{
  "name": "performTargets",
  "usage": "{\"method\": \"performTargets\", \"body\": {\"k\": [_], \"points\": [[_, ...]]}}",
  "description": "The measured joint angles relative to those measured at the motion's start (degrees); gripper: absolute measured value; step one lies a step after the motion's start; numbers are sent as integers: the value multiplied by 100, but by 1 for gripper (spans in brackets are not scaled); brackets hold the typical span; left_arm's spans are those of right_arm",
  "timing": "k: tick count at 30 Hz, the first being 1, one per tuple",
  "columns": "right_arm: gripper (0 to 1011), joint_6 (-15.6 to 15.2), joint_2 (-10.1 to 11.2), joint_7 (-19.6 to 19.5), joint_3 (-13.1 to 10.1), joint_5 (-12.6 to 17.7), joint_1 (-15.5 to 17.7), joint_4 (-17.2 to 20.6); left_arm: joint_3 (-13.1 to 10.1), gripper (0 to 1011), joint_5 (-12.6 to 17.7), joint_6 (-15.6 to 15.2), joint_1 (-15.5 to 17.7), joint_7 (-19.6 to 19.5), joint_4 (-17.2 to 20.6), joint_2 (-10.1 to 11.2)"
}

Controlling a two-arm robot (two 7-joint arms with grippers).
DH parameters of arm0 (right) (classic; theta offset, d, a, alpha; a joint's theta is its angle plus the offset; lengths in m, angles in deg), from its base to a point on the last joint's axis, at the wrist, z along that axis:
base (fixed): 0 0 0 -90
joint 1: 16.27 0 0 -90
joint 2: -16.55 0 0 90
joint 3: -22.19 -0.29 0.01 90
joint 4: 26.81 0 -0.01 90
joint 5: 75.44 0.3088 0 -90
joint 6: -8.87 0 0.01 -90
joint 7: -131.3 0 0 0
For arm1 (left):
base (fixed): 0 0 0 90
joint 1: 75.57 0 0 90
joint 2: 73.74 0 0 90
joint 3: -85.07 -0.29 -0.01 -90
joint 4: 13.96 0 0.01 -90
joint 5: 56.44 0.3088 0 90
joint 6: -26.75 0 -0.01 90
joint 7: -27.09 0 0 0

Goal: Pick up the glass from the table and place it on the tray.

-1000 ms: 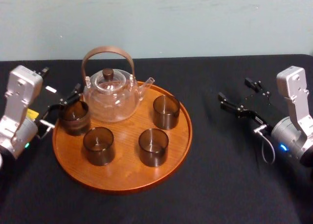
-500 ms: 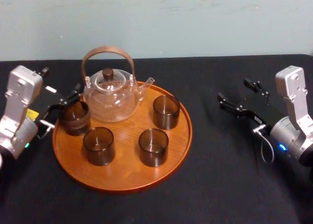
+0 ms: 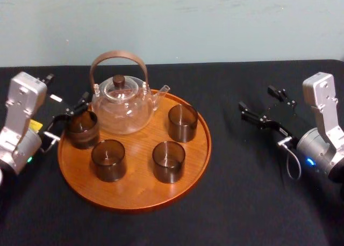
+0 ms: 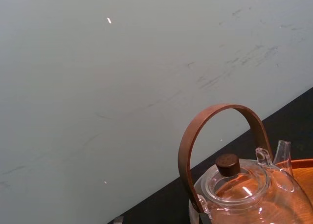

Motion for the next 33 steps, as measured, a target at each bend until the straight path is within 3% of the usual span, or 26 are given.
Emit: {"method": "performTargets", "body": {"k": [33], "points": [[1002,1,5,-5,5,6,0,3,0,1001,0,0,0,0,0,0]]}}
